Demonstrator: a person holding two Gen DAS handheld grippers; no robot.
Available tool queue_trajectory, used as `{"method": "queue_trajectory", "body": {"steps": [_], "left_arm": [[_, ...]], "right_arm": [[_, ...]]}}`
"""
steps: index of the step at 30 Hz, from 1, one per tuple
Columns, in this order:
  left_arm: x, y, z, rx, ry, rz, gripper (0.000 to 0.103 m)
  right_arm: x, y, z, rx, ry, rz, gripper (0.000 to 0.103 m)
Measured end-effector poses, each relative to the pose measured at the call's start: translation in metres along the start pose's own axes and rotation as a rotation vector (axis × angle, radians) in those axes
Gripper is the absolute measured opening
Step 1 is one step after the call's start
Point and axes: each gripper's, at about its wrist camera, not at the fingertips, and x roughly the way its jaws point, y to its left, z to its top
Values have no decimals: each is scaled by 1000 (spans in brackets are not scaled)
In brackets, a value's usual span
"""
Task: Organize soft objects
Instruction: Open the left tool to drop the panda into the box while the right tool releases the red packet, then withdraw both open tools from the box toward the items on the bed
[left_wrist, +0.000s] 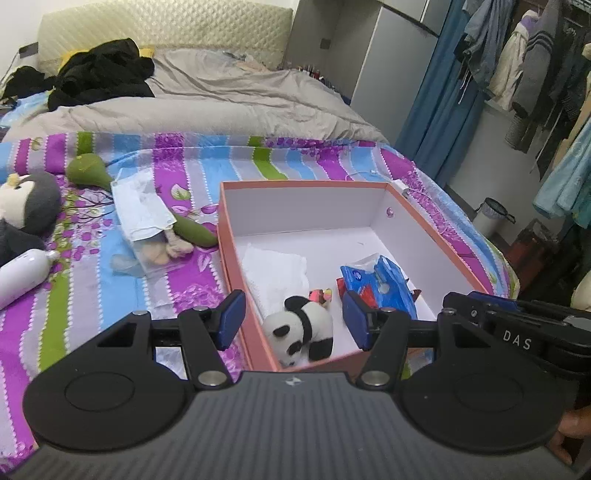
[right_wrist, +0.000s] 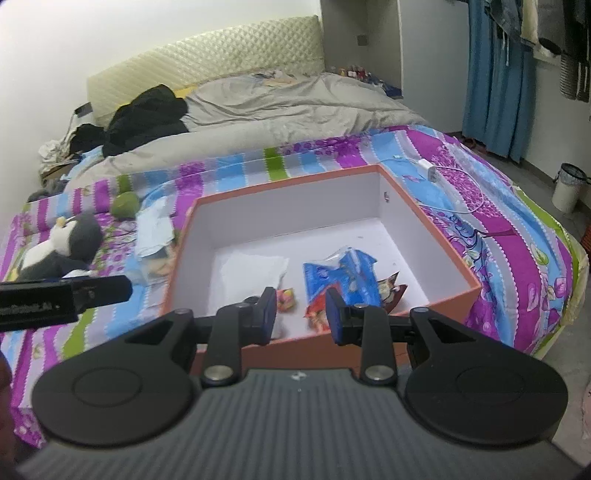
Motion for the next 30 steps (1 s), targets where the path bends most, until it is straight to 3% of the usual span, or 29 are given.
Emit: {"method": "queue_trajectory", "body": {"steps": [13, 18, 22, 25, 30], "left_arm": [[-91, 31, -53, -21, -71, 39, 65], [-116, 48, -74, -40, -88, 63, 65], [-133, 59, -88, -53, -95, 84, 65], [-145, 65, -99, -62, -103, 99, 66], [-156, 74, -112, -83, -118, 131, 70]], "right_arm": [[-63, 54, -51, -31, -37, 95, 32], [-78, 73, -69, -48, -50, 138, 32], [-89, 92, -81, -106, -79, 124, 32], [-92, 98, -84, -100, -76, 168, 32], [-94, 112, -91, -127, -81, 195, 32]]}}
